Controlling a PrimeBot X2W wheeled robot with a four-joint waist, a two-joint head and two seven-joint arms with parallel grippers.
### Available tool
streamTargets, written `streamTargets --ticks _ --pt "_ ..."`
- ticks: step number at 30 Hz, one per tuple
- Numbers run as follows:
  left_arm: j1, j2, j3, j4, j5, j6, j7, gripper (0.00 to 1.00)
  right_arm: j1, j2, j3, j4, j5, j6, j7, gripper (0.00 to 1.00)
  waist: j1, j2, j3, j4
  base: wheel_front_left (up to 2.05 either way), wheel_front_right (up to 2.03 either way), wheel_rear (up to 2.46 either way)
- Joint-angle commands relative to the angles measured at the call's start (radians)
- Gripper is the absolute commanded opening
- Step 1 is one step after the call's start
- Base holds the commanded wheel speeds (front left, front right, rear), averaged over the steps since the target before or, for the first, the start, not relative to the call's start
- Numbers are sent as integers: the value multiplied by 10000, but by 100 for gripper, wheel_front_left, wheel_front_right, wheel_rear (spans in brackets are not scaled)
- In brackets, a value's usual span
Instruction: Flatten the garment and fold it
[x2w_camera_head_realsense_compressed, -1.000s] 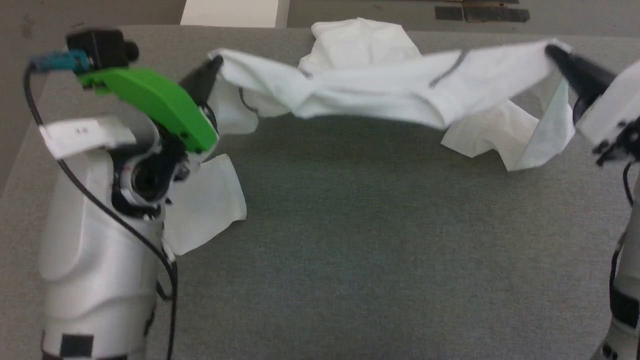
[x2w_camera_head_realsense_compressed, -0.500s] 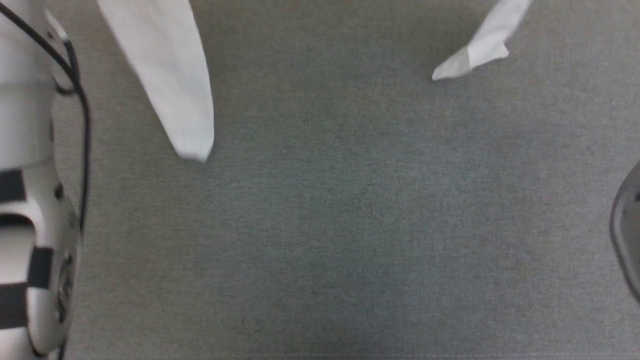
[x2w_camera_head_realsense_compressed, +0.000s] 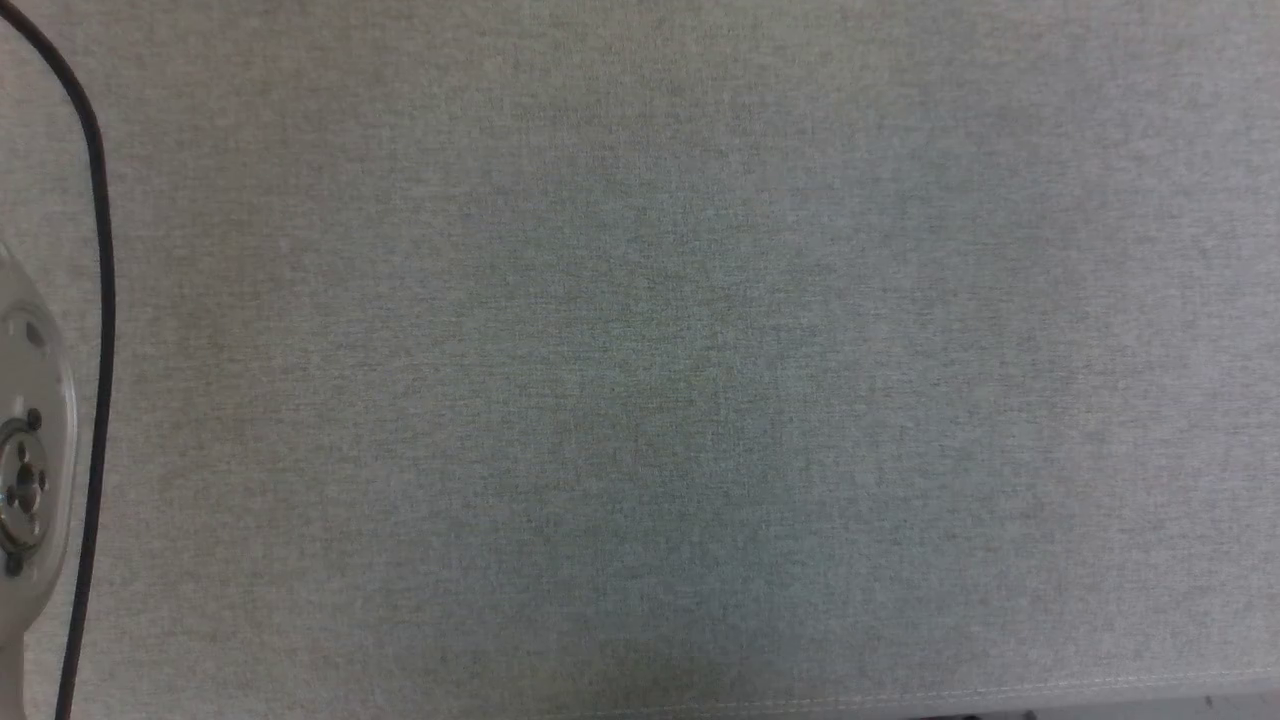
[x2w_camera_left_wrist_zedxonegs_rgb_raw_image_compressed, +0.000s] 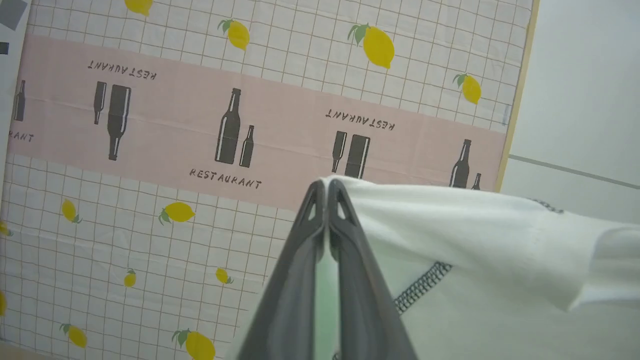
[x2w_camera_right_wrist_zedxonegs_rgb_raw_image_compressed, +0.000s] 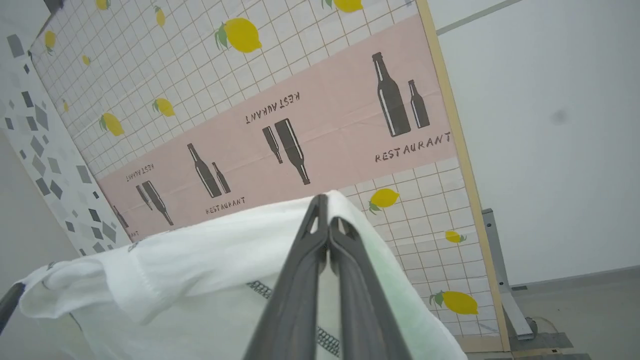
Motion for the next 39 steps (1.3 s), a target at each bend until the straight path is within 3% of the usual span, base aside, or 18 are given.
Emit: streamTargets --ticks 1,7,13,20,26,30,39 --pt "-184 159 105 165 -44 -16 -188 0 -129 -86 29 25 -27 -17 -213 0 -2 0 158 26 0 0 0" --pt "21 50 345 791 -482 -276 -550 0 136 -87 461 -10 489 -17 -522 0 -2 0 100 192 0 0 0" --pt "1363 -133 507 1542 -921 -627 -745 0 1977 -343 1456 -301 1395 -17 -147 0 -2 0 -808 561 0 0 0" --pt "4283 -548 433 1776 -1296 -1281 -1011 0 5911 -1042 2262 -1536 2807 -17 177 0 -2 0 -2549 1180 0 0 0" --pt "7485 -1134 352 1323 -1724 -1526 -1076 0 9812 -1295 2293 -2993 3582 -17 337 0 -2 0 -3925 1458 0 0 0" --pt "9673 -1413 258 916 -1946 -1477 -768 0 12316 -1278 2219 -4047 3580 -17 644 0 -2 0 -4574 1544 0 0 0" --pt "13732 -1529 124 -145 -2279 -762 592 0 16738 -966 1647 -5616 2394 -17 2449 0 -2 0 -5575 1531 0 0 0"
